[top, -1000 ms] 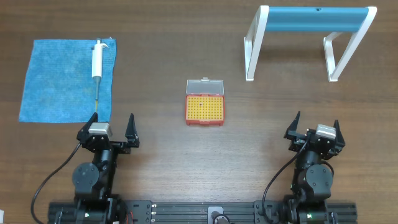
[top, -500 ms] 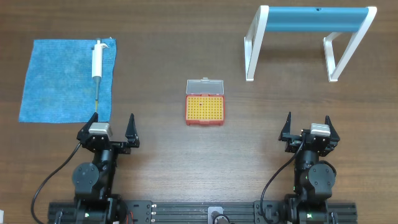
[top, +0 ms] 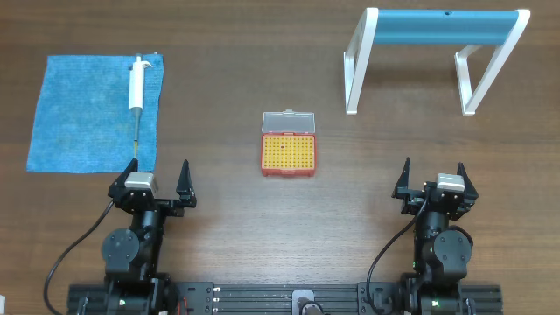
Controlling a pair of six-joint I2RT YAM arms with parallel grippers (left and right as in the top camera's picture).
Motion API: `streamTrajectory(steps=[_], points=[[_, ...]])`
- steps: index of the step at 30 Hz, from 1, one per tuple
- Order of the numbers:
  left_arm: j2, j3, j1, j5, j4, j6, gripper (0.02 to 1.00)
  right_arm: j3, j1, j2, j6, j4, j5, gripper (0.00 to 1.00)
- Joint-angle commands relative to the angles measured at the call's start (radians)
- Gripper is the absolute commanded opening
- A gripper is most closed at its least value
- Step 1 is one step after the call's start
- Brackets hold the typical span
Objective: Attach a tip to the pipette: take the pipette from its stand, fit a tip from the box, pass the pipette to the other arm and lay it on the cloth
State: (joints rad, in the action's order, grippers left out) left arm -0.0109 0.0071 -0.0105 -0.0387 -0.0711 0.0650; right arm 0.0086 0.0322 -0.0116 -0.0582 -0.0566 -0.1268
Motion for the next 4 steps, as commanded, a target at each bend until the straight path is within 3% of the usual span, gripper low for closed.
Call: streamTrajectory(steps=[1,4], points=[[0.008,-0.002,-0.004,-0.025,-0.006,-0.017,0.998,-0.004,0.005,0.011,-0.007,-0.006,0.012,0.963],[0.008,-0.002,-0.004,-0.025,-0.006,-0.017,0.998,-0.004,0.005,0.011,-0.007,-0.006,0.012,0.963]])
